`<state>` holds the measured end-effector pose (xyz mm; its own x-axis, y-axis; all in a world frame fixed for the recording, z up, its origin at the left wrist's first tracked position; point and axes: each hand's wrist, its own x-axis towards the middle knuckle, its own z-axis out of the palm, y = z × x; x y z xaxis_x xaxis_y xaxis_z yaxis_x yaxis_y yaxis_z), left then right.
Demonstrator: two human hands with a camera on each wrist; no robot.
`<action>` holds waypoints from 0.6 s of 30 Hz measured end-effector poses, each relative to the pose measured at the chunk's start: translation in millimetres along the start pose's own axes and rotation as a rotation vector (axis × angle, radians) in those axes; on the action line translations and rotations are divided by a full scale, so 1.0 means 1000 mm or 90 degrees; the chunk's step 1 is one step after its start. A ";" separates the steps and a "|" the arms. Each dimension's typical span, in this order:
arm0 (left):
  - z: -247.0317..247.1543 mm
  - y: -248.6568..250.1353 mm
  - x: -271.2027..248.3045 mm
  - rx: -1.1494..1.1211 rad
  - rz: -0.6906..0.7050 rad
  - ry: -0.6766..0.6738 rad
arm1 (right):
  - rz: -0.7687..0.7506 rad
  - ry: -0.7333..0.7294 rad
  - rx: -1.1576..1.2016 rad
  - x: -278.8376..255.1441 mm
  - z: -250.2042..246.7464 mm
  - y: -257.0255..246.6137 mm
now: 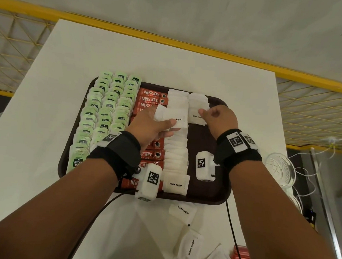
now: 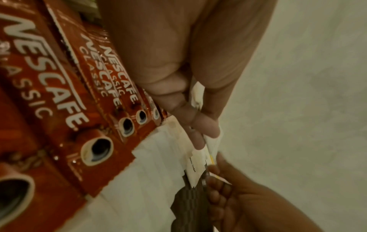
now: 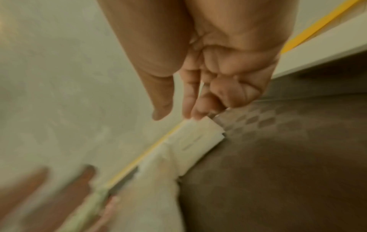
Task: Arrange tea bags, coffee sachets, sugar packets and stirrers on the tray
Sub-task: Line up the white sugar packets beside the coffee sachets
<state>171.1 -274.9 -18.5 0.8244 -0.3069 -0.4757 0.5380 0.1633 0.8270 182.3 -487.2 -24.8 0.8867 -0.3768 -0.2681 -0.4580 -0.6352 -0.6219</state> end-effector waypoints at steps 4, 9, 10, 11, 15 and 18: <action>0.004 -0.001 0.002 0.005 0.016 -0.016 | -0.029 -0.221 0.198 -0.029 -0.001 -0.018; 0.006 -0.003 0.006 -0.034 -0.016 -0.030 | -0.011 -0.102 0.290 -0.023 -0.002 -0.002; 0.005 -0.003 0.007 -0.042 -0.023 -0.019 | 0.009 -0.066 0.281 -0.020 -0.003 0.004; 0.004 -0.004 0.008 -0.034 -0.023 -0.012 | 0.024 -0.041 0.259 -0.017 -0.005 0.009; 0.000 -0.005 0.005 0.103 0.016 -0.014 | 0.035 -0.032 0.130 -0.010 -0.006 0.020; -0.004 -0.006 0.005 0.274 0.072 0.015 | 0.047 -0.019 0.072 -0.005 -0.002 0.019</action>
<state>172.5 -273.3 -27.4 0.8801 -0.2873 -0.3779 0.3260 -0.2129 0.9211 168.6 -498.9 -33.8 0.8534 -0.3977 -0.3369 -0.5129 -0.5257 -0.6786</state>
